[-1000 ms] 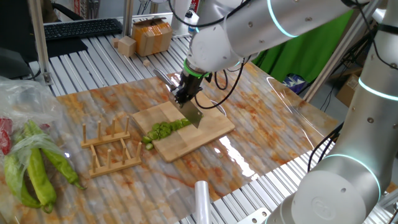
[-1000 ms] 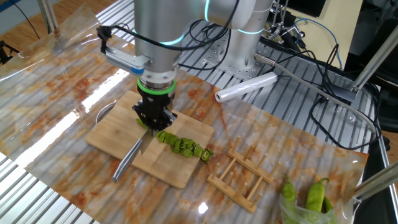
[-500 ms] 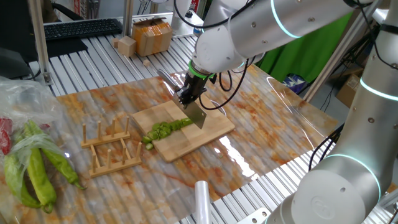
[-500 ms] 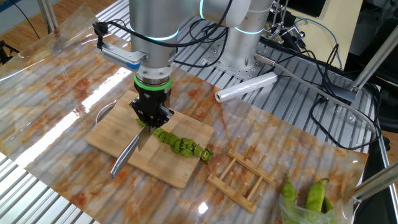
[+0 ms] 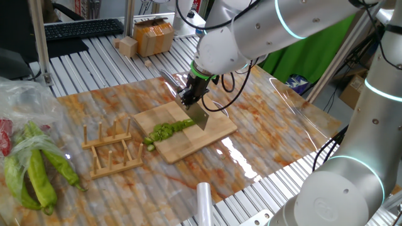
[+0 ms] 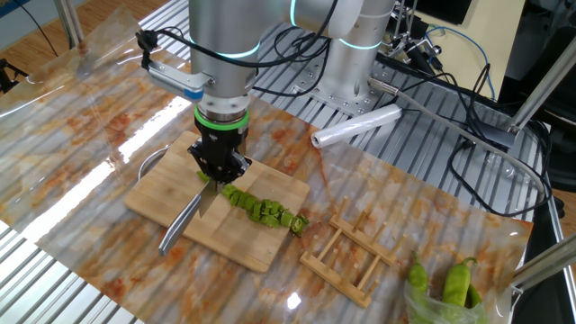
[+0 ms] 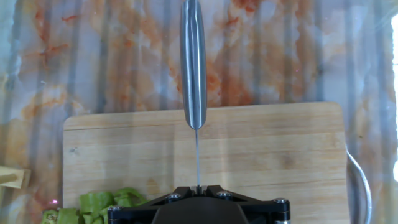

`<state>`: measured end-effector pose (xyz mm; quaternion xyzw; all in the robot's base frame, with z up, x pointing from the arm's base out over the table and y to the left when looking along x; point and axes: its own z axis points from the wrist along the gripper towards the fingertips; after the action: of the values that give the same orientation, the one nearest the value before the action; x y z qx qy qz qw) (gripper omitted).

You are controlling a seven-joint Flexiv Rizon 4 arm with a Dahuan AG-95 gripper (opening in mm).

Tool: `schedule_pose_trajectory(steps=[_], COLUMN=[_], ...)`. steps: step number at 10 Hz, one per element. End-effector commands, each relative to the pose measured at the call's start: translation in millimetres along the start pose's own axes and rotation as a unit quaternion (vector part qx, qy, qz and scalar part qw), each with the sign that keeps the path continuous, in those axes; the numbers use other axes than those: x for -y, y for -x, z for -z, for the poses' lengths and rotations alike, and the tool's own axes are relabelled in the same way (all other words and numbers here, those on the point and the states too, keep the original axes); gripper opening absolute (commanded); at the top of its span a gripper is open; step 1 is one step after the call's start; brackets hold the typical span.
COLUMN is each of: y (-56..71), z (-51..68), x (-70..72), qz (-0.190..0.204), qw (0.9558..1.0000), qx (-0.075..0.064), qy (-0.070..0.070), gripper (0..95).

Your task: Chop the chili peppers

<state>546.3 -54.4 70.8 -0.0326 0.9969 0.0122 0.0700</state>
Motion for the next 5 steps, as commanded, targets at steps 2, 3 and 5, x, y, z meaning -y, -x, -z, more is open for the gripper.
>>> schedule_pose_trajectory(steps=[2, 3, 5], y=[-1.0, -1.7, -5.9], z=[-5.3, -9.6, -35.1], x=[3.2, 3.2, 2.6], qz=[0.002, 0.002, -0.001], qw=[1.0000, 1.0000, 1.0000], qx=[0.001, 0.002, 0.009], qy=[-0.001, 0.000, 0.002], gripper=[0.0, 0.0, 0.0])
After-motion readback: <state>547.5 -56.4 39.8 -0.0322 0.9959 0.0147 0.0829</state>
